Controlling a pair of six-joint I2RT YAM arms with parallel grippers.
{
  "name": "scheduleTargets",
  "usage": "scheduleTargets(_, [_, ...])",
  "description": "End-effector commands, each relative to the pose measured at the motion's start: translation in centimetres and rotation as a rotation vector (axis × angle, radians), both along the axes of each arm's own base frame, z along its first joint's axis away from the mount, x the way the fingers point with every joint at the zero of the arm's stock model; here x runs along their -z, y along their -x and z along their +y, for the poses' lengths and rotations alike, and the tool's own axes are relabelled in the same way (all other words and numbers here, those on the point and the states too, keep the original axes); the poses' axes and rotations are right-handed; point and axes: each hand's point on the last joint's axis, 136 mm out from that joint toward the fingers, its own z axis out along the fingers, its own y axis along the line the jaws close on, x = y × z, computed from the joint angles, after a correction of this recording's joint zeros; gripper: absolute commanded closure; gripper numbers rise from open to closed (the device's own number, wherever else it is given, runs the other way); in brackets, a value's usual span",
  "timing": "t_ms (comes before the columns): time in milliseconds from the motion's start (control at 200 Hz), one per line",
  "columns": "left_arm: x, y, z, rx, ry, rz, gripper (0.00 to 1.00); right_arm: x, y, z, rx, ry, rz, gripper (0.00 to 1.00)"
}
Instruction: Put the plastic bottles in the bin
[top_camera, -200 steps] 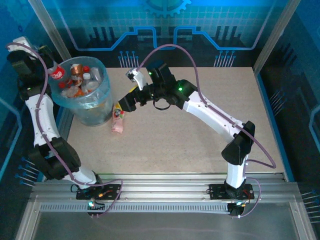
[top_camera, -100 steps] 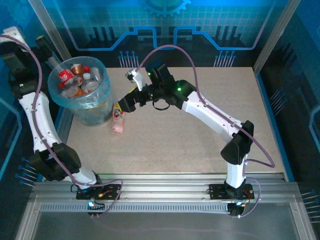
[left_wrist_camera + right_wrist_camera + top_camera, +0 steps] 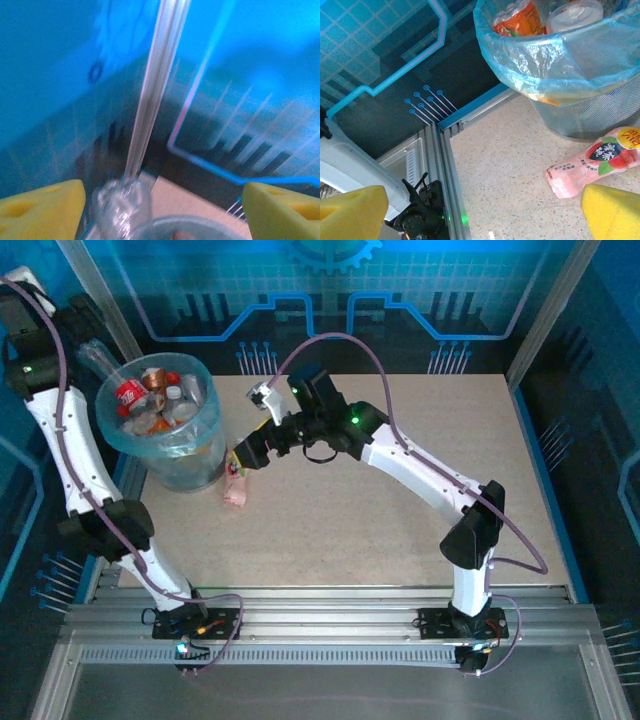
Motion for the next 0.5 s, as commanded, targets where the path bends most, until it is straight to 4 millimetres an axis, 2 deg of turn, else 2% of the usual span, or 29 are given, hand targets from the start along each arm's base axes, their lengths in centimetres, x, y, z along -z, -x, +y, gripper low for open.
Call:
scheduleTargets(0, [3.6,1.7,1.1,-0.116,0.088,0.115,0.17,1.1,1.3,0.8,-0.038,0.015,0.053,0.00])
scheduleTargets(235, [6.3,1.8,3.1,-0.219,0.118,0.173,0.13,1.7,1.7,1.4,-0.061,0.021,0.066,0.01])
scheduleTargets(490, [10.1,-0.6,2.9,-0.170,0.220,0.205,0.11,2.3,1.6,1.7,-0.083,0.032,0.066,0.01])
